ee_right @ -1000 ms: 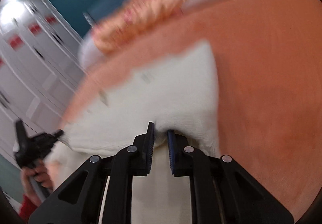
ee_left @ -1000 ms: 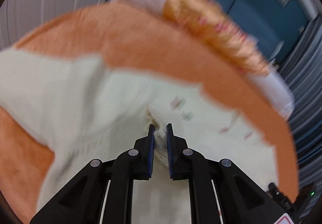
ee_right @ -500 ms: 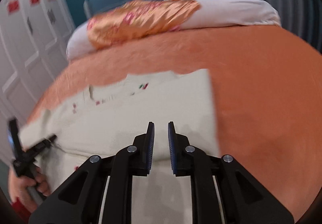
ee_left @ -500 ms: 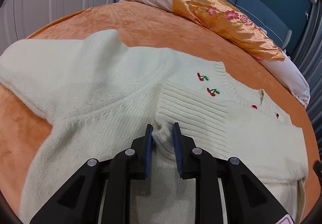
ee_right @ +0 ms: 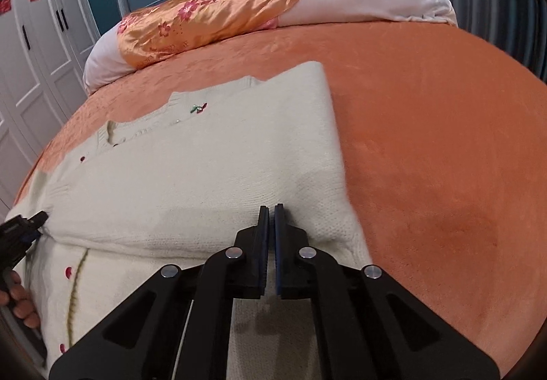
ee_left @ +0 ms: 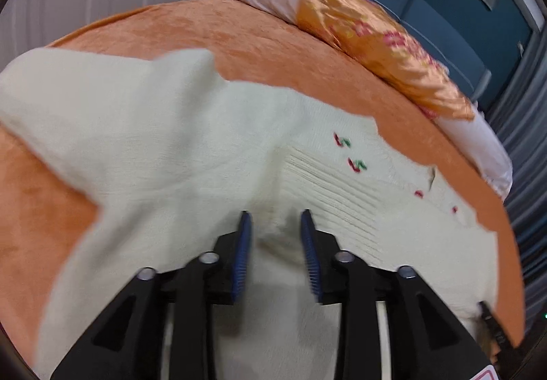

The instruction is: Fold small clothes

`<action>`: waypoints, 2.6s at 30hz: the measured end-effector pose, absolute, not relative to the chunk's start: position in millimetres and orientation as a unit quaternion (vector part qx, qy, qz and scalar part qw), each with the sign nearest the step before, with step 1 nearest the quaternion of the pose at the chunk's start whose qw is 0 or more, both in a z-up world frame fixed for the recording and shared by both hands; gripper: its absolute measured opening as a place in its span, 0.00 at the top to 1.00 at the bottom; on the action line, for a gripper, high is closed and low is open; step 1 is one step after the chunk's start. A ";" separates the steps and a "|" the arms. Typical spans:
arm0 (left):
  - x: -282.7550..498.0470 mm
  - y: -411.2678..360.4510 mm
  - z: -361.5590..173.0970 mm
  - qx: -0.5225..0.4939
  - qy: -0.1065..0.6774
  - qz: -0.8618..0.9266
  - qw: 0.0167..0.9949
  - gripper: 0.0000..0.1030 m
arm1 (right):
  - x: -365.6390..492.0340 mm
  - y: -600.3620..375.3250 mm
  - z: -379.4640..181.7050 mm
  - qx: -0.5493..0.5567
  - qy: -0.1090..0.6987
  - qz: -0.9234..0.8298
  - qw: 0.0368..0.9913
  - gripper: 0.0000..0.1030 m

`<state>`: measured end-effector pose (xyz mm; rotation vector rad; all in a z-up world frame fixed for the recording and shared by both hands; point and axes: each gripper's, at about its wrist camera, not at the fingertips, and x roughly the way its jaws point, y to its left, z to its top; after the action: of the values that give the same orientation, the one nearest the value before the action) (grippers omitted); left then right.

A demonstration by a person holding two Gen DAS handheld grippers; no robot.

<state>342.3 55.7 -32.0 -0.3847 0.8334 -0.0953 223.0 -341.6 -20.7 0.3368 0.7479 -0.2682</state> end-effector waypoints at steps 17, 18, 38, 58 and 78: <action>353.7 421.3 -19.5 -0.403 0.365 0.221 0.810 0.36 | 214.5 -338.8 -22.0 0.164 0.355 -0.128 0.911 0.99; 357.9 425.3 -24.4 -0.412 0.368 0.218 0.805 0.37 | 214.7 -338.2 -22.2 0.163 0.355 -0.129 0.911 0.99; 357.3 59.4 153.8 -0.134 0.285 -0.131 0.940 0.93 | 212.5 -341.8 -23.7 0.179 0.345 -0.121 0.913 0.99; 314.1 48.3 12.2 -0.200 0.425 -0.062 0.880 0.38 | 201.6 -328.8 11.4 0.215 0.317 -0.047 0.923 0.38; 339.7 128.3 -25.1 -0.342 0.450 -0.041 0.824 0.84 | 278.7 -286.9 47.7 0.278 0.352 0.016 0.894 0.92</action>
<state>339.7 128.3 -25.1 -0.7283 0.9573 -0.0871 278.7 -286.9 47.7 0.5756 0.7292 0.0324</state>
